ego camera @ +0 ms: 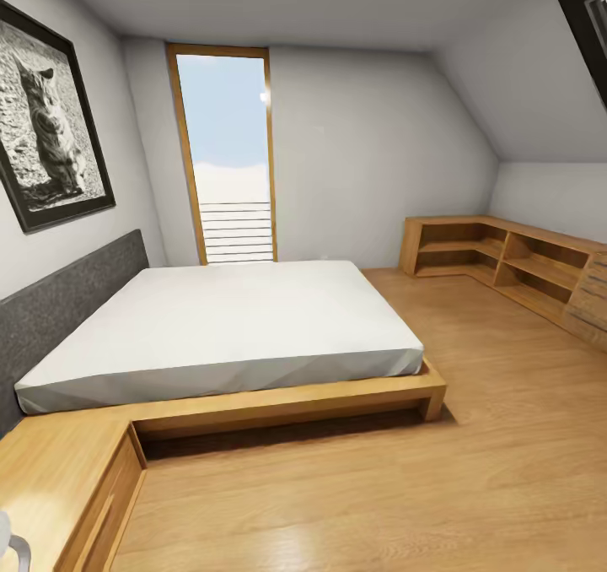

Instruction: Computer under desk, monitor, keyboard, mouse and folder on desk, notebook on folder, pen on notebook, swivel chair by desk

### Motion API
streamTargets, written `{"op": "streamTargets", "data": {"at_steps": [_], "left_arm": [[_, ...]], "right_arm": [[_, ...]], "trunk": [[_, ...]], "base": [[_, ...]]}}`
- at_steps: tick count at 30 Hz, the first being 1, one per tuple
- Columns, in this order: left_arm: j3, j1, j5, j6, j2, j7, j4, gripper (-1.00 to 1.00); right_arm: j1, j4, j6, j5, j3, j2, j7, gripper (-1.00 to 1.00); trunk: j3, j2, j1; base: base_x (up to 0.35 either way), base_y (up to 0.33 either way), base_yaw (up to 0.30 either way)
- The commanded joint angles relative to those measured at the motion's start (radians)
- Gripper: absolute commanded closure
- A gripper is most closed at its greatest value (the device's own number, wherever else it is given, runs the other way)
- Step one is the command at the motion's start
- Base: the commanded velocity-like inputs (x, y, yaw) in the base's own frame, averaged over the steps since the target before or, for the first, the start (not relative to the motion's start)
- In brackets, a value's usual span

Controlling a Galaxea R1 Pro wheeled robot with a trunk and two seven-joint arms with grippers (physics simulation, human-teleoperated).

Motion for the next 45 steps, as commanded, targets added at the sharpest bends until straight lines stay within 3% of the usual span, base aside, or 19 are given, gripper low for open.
{"op": "streamTargets", "data": {"at_steps": [1, 9, 21, 32, 35, 37, 45], "left_arm": [[0.002, -0.002, 0.001, 0.006, -0.006, -0.003, -0.006, -1.0], [0.014, -0.002, 0.013, 0.006, -0.05, -0.004, -0.021, -1.0], [0.021, -0.002, 0.027, 0.006, -0.054, -0.005, -0.021, -1.0], [0.022, -0.002, 0.027, 0.006, -0.054, -0.005, -0.022, -1.0], [0.022, -0.002, 0.028, 0.006, -0.054, -0.005, -0.022, -1.0], [0.022, -0.002, 0.028, 0.006, -0.054, -0.005, -0.022, -1.0], [0.024, -0.002, 0.028, 0.006, -0.054, -0.004, -0.022, -1.0]], "right_arm": [[-0.006, 0.003, 0.006, -0.003, -0.002, 0.006, 0.006, -1.0], [-0.032, 0.001, -0.006, -0.007, -0.002, 0.035, 0.014, -1.0], [-0.035, 0.0, -0.072, -0.008, -0.003, 0.038, 0.014, -1.0], [-0.035, 0.0, -0.077, -0.006, -0.002, 0.038, 0.015, -1.0], [-0.035, 0.007, -0.094, -0.005, -0.002, 0.04, 0.015, -1.0], [-0.035, 0.007, -0.147, -0.006, -0.002, 0.04, 0.014, -1.0], [-0.035, 0.002, -0.161, -0.005, -0.001, 0.037, 0.014, -1.0]], "trunk": [[0.003, 0.007, -0.004], [0.028, 0.063, -0.034], [0.065, 0.147, -0.08], [0.1, 0.224, -0.123], [0.109, 0.245, -0.134], [0.115, 0.259, -0.142], [0.141, 0.315, -0.172]], "base": [[0.0, 0.0, 0.0], [0.0, 0.0, 0.0], [0.0, 0.0, 0.0], [0.0, 0.0, 0.0], [0.0, 0.0, 0.0], [0.0, 0.0, 0.0], [0.0, 0.0, 0.0]]}}
